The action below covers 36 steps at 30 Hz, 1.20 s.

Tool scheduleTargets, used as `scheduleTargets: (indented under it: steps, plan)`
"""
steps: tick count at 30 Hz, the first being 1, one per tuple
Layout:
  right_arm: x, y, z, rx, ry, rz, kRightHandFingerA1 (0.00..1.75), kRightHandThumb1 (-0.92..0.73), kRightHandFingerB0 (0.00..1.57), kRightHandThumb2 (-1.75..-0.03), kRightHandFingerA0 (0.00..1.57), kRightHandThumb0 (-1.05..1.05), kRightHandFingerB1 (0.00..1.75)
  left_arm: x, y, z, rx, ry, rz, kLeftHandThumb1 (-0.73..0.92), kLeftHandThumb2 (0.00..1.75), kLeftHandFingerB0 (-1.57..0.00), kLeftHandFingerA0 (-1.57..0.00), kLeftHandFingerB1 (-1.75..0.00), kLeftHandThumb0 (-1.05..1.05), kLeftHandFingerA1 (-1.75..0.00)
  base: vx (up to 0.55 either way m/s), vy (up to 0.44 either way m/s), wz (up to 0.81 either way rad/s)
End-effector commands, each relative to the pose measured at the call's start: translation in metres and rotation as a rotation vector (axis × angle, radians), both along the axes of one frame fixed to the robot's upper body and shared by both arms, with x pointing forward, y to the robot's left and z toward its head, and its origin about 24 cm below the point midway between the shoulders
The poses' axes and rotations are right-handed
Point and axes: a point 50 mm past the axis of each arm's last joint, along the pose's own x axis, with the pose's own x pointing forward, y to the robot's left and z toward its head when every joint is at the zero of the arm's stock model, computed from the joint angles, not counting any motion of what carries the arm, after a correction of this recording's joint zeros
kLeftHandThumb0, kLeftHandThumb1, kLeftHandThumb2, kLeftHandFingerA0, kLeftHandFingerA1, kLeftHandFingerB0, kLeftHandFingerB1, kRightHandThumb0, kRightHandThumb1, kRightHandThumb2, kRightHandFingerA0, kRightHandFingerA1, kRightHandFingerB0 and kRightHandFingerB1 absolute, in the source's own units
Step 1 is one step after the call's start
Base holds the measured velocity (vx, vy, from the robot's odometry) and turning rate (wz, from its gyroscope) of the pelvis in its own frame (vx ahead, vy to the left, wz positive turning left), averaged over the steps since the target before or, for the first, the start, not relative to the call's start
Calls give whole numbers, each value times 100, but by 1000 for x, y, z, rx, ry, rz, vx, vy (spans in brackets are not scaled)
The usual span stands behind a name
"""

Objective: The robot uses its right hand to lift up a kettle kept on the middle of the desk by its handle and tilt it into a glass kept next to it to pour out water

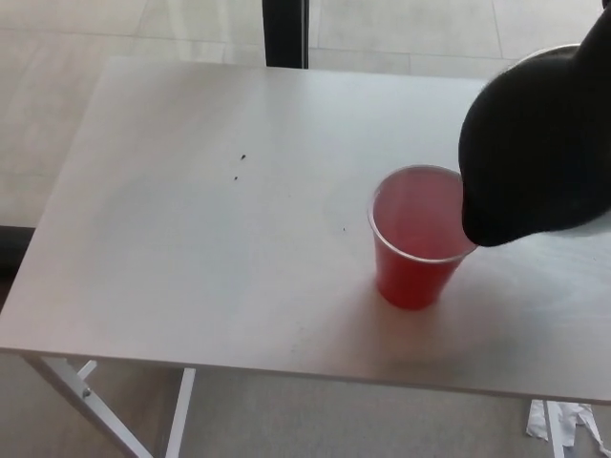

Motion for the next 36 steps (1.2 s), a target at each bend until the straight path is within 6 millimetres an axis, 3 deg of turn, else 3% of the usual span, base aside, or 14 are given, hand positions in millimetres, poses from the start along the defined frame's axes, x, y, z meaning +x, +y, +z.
scheduleTargets:
  steps: [1, 5, 7, 13, 16, 17, 18, 19, 21, 24, 25, 26, 34, 36]
  plan:
    - [1, -9, 29, 88, -170, -137, 142, -52, 101, -115, 124, -9, 127, -4, 5, 5, 19, 9, 9, 58, 127, -89, -128, -133, -105, -96, 0, 0, 0]
    - [3, -1, 27, 93, -165, -161, 175, -66, 69, -88, 83, -11, 154, -4, 4, 5, 12, 2, 9, 57, 126, -90, -127, -134, -105, -95, 0, 0, 0]
    - [5, 2, 25, 57, -168, -203, 127, -67, 78, -70, 93, -17, 78, -3, 4, 4, 7, 2, 6, 57, 126, -90, -128, -133, -105, -95, 0, 0, 0]
    - [6, 8, 22, 65, -170, -221, 175, -59, 65, -101, 83, -14, 166, -1, 2, 3, 2, 1, -2, 53, 125, -95, -127, -132, -105, -93, 0, 0, 0]
    - [8, 15, 18, 98, -166, -187, 175, -48, 75, -121, 88, -13, 165, 0, 2, 4, 14, 2, -1, 57, 126, -94, -128, -132, -105, -93, 0, 0, 0]
    - [9, 16, 16, 87, -165, -178, 139, -52, 96, -114, 120, -23, 124, 0, 2, 4, 3, 2, 8, 54, 125, -96, -128, -131, -105, -92, 0, 0, 0]
    - [9, 19, 15, 80, -163, -184, 172, -58, 77, -101, 90, -16, 147, 1, 2, 4, 2, 1, 10, 53, 125, -97, -128, -131, -105, -92, 0, 0, 0]
    - [12, 22, 11, 79, -142, -201, 136, -57, 91, -97, 102, -16, 92, 3, 1, 4, 12, 0, -11, 57, 126, -93, -127, -132, -105, -95, 0, 0, 0]
    - [12, 26, 8, 81, -132, -197, 158, -53, 84, -101, 93, -9, 129, 4, 0, 3, 15, 5, -20, 56, 125, -95, -127, -131, -105, -92, 0, 0, 0]
    - [11, 29, 5, 69, -130, -191, 131, -47, 98, -108, 120, -8, 115, 4, -1, 2, 12, 8, -17, 56, 126, -94, -127, -131, -105, -93, 0, 0, 0]
    - [10, 31, 1, 48, -144, -162, 135, -47, 98, -108, 120, -9, 120, 4, -1, 3, 10, 13, -12, 76, 89, -91, -125, -127, -105, -97, 0, 0, 0]
    - [10, 32, -1, 59, -127, -151, 175, -52, 72, -108, 87, -9, 158, 5, -1, 3, 13, 7, -14, 55, 125, -91, -127, -130, -105, -97, 0, 0, 0]
    - [7, 35, -6, 58, -153, -25, 175, -58, 76, -102, 84, -12, 156, 11, 1, 9, 3, -15, -12, 52, 122, -97, -125, -128, -105, -95, 0, 0, 0]
    - [5, 34, -9, 51, -152, 9, 174, -62, 73, -100, 96, -9, 151, 10, 1, 9, 10, -12, -12, 75, 87, -92, -125, -127, -105, -98, 0, 0, 0]
